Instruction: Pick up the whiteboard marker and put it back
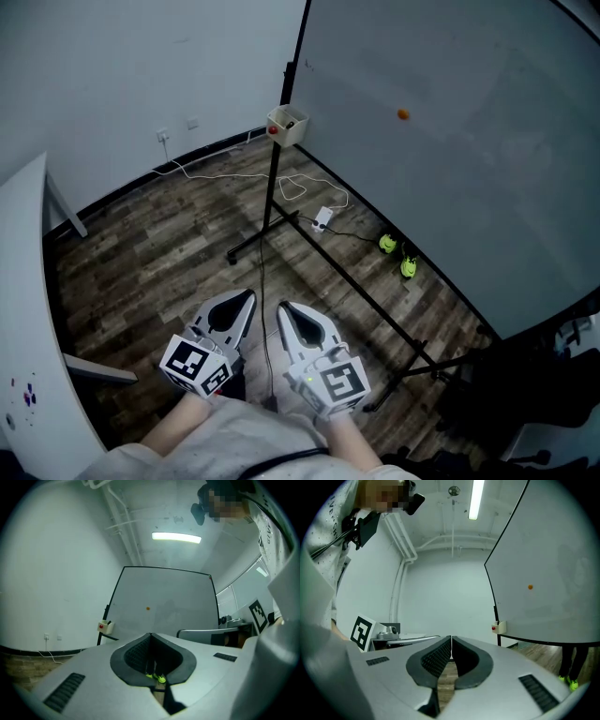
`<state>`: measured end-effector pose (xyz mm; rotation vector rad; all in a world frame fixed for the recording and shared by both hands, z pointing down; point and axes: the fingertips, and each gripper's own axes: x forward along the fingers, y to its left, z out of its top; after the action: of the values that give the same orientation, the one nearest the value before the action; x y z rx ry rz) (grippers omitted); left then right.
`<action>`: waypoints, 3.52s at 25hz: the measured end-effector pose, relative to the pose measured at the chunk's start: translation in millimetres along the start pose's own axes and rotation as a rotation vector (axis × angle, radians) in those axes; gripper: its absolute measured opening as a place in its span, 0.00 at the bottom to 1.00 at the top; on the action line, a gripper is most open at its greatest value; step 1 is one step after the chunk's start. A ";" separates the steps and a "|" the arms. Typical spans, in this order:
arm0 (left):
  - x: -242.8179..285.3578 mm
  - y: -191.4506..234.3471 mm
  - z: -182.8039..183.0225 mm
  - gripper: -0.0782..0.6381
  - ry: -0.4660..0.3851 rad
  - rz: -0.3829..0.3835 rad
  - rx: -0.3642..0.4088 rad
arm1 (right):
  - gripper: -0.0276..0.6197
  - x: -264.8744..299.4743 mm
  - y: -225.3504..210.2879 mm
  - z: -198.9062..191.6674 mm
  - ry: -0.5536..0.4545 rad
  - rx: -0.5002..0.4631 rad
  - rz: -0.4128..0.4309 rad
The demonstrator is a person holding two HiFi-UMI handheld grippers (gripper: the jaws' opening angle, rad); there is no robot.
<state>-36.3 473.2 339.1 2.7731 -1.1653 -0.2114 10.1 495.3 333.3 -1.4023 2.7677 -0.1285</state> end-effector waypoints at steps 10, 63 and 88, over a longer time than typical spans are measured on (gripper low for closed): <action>73.1 89.3 -4.6 0.13 0.014 -0.021 -0.042 | 0.07 99.3 -56.2 -9.6 0.023 0.002 -0.010; 334.5 365.1 1.6 0.13 0.032 -0.087 -0.056 | 0.07 417.8 -270.5 1.6 0.020 -0.059 -0.107; 457.4 392.1 -20.6 0.13 0.052 -0.033 -0.063 | 0.08 467.6 -393.9 -4.5 0.047 -0.057 -0.057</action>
<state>10.1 -125.7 389.3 2.7283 -1.0822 -0.1752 49.5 -113.4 375.6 -1.5113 2.7916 -0.0862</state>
